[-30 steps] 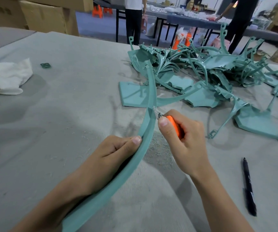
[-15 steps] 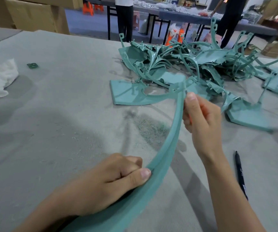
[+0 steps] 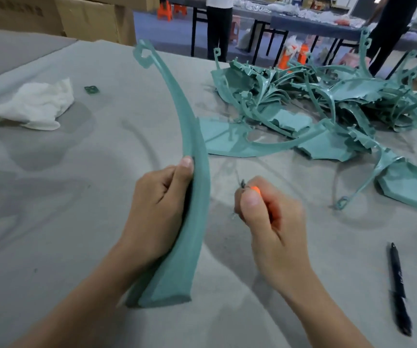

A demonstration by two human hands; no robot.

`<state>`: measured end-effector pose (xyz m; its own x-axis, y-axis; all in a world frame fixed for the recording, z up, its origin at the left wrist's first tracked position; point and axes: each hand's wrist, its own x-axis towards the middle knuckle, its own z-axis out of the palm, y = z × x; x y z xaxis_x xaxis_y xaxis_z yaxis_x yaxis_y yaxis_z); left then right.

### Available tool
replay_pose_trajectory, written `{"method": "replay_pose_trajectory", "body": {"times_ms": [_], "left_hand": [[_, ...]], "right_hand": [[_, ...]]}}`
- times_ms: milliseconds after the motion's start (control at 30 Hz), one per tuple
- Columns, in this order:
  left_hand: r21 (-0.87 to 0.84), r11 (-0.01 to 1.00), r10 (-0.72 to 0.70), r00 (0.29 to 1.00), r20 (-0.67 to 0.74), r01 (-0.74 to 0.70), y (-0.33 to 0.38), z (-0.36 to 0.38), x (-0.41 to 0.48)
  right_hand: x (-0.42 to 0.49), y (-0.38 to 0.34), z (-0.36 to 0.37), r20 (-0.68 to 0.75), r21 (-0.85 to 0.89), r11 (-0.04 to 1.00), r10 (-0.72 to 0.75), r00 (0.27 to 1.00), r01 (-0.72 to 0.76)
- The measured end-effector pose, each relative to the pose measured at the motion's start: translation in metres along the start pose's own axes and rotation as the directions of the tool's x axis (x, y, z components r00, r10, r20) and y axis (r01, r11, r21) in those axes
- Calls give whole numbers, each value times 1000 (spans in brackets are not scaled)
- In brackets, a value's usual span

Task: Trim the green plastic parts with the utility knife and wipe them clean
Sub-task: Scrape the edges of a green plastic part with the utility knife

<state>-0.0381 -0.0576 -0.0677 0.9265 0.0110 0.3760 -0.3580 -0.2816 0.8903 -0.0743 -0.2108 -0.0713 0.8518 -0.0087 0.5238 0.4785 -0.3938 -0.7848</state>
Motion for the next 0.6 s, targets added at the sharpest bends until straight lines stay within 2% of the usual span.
{"method": "replay_pose_trajectory", "body": {"times_ms": [167, 300, 467, 600], "left_hand": [[-102, 994, -43, 993, -113, 32, 0, -2, 3], [-173, 984, -69, 991, -115, 49, 0, 0, 1], [-343, 932, -162, 981, -106, 117, -1, 10, -5], [-368, 923, -161, 980, -116, 108, 1, 16, -11]], "right_hand": [[-6, -9, 15, 110, -75, 993, -87, 990, 95], [-7, -8, 22, 127, -43, 996, -74, 989, 80], [-8, -7, 26, 135, 2, 999, -52, 989, 53], [-7, -7, 27, 120, 9, 1000, -15, 993, 14]]}}
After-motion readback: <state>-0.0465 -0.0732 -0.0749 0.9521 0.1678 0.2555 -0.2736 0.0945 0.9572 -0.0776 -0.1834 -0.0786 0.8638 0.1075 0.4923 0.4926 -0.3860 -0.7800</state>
